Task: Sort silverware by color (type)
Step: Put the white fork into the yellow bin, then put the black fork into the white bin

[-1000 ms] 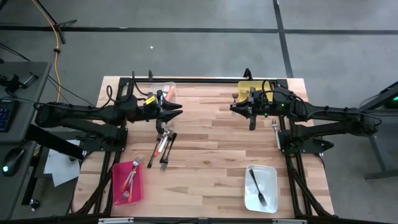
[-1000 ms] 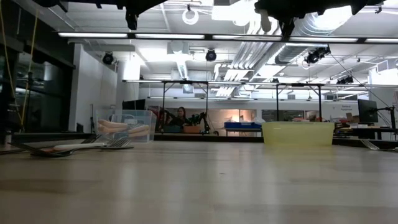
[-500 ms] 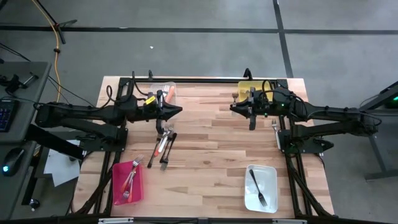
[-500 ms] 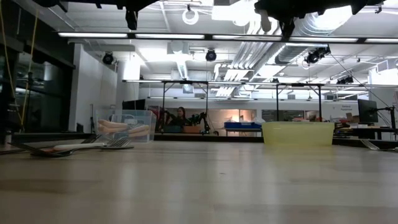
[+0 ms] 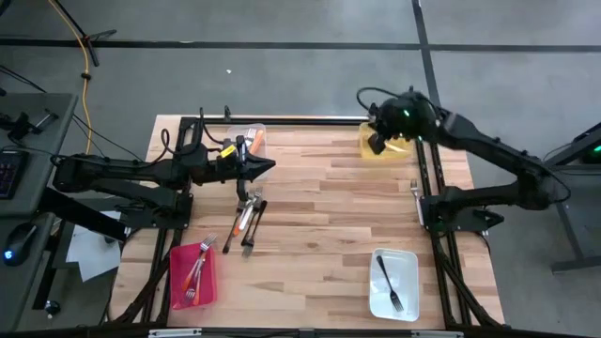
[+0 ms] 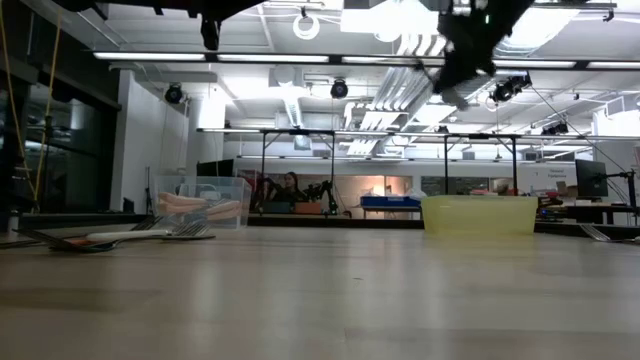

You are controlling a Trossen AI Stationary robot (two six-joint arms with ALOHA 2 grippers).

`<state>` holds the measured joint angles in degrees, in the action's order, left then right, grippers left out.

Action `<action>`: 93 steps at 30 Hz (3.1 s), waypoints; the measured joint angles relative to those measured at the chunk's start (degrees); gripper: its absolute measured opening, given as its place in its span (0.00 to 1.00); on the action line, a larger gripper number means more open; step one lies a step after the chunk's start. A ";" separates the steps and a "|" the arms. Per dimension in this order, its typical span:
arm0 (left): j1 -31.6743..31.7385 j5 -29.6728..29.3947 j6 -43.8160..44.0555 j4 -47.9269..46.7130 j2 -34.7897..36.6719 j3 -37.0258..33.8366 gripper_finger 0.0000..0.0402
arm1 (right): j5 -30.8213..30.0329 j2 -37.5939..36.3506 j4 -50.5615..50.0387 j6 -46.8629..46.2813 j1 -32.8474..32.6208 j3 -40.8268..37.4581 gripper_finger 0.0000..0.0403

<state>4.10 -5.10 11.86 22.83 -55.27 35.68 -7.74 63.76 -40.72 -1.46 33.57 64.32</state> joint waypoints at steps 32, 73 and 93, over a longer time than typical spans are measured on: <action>0.00 -4.68 0.00 -2.27 -0.02 0.00 0.00 | -2.39 36.69 -8.69 27.43 20.07 0.35 0.04; 0.00 -4.43 -0.04 -2.27 -0.02 0.00 0.00 | 29.07 9.05 -7.26 9.77 18.74 0.48 0.58; 0.00 0.12 -3.10 -1.99 -0.01 0.00 0.00 | 20.99 -2.31 26.46 -2.46 -16.48 -4.66 0.58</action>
<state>4.10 -4.99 8.75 20.83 -55.27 35.68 13.26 61.45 -14.26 -3.92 17.10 59.66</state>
